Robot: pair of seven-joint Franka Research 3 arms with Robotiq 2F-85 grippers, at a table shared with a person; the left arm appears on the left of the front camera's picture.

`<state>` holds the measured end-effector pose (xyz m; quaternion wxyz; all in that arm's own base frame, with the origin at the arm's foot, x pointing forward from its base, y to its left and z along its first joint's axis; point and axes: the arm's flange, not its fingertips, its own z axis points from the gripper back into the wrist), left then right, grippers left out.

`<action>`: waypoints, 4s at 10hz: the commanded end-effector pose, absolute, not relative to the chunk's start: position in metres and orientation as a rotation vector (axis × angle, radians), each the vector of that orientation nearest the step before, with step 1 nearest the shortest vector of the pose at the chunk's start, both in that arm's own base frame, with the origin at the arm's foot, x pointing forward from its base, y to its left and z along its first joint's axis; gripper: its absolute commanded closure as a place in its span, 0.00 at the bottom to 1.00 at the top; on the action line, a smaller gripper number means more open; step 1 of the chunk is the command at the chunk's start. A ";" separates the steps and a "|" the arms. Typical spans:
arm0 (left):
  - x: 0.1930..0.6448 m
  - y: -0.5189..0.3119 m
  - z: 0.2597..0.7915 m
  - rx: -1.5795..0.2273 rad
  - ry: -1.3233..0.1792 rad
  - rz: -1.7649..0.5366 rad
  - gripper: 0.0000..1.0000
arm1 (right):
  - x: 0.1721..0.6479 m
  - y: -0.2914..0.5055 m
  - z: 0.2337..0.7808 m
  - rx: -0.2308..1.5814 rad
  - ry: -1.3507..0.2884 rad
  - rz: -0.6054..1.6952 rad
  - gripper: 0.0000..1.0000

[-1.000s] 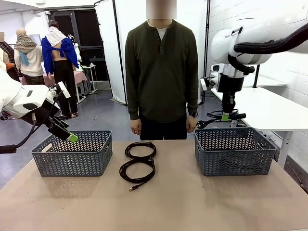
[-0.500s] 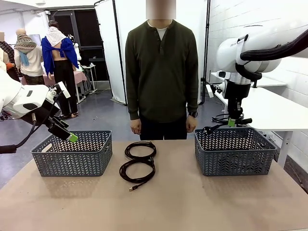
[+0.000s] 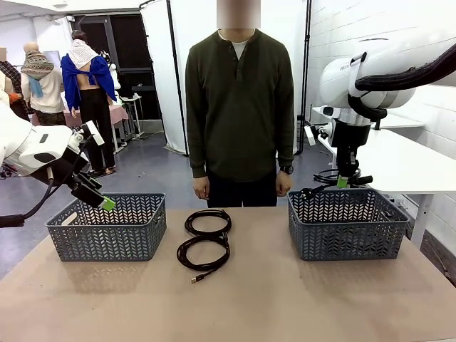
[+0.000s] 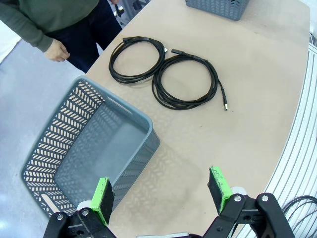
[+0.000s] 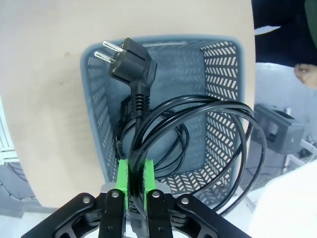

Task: Organize the cables according to human instructions.
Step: Pick up a bundle of cables and place it in the basket indicated by the human.

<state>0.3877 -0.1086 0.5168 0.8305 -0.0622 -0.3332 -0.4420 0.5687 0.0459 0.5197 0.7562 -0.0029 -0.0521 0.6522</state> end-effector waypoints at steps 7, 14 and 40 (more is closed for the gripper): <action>0.389 -0.106 0.515 -0.144 -0.710 -0.945 0.00 | 0.581 0.040 0.499 0.021 -0.092 1.503 1.00; 0.389 -0.106 0.515 -0.144 -0.710 -0.945 0.00 | 0.592 0.020 0.483 -0.008 -0.115 1.483 1.00; 0.389 -0.106 0.515 -0.144 -0.710 -0.945 0.00 | 0.569 0.071 0.517 0.148 -0.179 1.290 0.00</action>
